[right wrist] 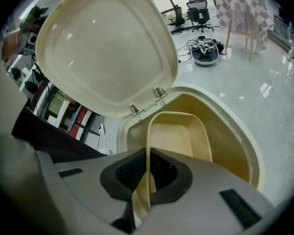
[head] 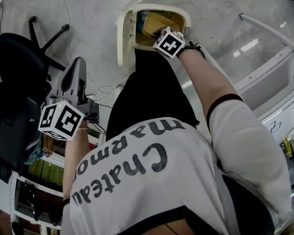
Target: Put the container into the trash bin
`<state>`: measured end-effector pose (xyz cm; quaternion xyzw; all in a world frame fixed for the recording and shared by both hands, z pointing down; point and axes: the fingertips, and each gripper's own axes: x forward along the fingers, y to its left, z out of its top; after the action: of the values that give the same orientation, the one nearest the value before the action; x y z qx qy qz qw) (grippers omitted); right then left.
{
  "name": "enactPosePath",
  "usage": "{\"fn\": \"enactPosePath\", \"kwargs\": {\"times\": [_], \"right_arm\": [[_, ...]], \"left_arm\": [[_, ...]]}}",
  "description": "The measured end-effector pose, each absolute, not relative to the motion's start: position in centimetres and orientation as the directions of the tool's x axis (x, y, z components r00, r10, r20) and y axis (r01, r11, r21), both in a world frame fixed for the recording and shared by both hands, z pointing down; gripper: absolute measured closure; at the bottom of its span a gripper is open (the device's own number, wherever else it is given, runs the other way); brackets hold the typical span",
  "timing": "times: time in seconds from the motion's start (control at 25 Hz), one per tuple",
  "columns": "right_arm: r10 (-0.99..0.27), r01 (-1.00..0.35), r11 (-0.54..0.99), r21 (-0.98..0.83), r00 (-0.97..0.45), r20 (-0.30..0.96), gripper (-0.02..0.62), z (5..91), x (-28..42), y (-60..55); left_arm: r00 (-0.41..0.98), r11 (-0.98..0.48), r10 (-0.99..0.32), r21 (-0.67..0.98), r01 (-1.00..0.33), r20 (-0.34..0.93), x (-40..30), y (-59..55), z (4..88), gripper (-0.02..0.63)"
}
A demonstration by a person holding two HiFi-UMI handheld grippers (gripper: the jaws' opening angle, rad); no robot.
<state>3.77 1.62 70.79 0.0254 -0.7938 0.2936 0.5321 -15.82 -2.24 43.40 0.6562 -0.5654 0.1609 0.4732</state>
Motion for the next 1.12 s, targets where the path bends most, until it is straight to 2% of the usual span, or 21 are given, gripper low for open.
{"fn": "enactPosePath", "kwargs": {"times": [0.56, 1.12], "right_arm": [[0.383, -0.293, 0.843, -0.451, -0.261, 0.886, 0.559, 79.4, 2.8, 2.7], [0.321, -0.187, 0.917, -0.352, -0.175, 0.931, 0.558, 84.9, 3.7, 2.1]], "left_arm": [[0.288, 0.146, -0.505, 0.409, -0.901, 0.814, -16.9, -0.2, 47.6, 0.583], [0.291, 0.124, -0.475, 0.391, -0.912, 0.83, -17.8, 0.3, 50.0, 0.583]]}}
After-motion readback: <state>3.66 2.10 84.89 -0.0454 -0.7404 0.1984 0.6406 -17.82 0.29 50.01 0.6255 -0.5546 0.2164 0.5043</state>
